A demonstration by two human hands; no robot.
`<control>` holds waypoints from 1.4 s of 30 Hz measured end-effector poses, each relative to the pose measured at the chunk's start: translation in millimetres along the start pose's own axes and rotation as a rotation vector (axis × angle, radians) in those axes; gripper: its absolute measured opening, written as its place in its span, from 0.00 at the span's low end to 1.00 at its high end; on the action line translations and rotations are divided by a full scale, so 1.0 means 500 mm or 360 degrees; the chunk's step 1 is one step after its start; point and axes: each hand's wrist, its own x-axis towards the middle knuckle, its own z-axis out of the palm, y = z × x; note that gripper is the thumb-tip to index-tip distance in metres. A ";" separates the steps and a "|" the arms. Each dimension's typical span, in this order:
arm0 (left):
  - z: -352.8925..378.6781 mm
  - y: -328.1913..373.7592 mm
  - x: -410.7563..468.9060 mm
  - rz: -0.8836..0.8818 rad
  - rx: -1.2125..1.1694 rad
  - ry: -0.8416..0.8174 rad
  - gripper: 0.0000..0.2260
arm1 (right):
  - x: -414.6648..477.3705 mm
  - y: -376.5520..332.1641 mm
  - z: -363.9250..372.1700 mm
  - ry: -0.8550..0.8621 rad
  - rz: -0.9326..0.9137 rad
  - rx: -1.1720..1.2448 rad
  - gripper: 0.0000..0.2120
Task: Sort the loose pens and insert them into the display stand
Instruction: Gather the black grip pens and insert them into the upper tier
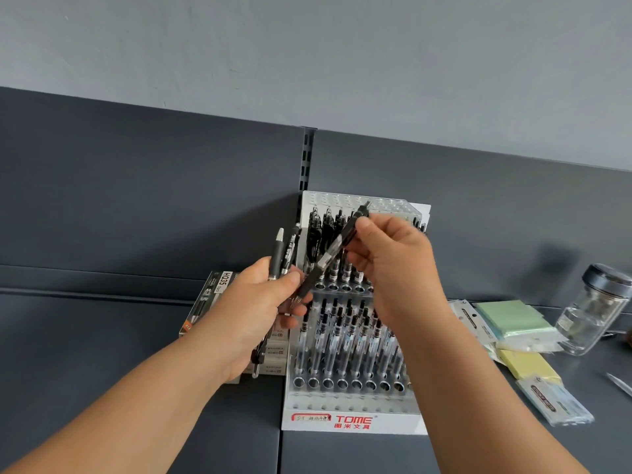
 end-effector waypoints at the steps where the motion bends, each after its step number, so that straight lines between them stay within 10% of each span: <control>1: -0.003 -0.001 0.005 0.0007 -0.0005 0.0041 0.06 | 0.006 -0.007 -0.002 0.0034 -0.0089 -0.0090 0.06; 8: -0.023 -0.012 0.026 0.0025 0.0018 0.0171 0.05 | 0.038 -0.014 0.003 0.0063 -0.0516 -0.0603 0.08; 21: -0.036 -0.023 0.032 0.0067 0.0187 0.0106 0.07 | 0.027 0.058 0.014 -0.0092 -0.0374 -0.1172 0.01; 34: -0.023 -0.016 0.017 0.0087 0.0233 -0.0087 0.05 | -0.013 0.054 0.012 0.0084 -0.0630 -0.1163 0.02; 42: 0.003 -0.014 0.008 0.0169 0.0299 -0.0170 0.06 | -0.022 0.037 0.020 -0.0215 -0.0071 -0.0471 0.05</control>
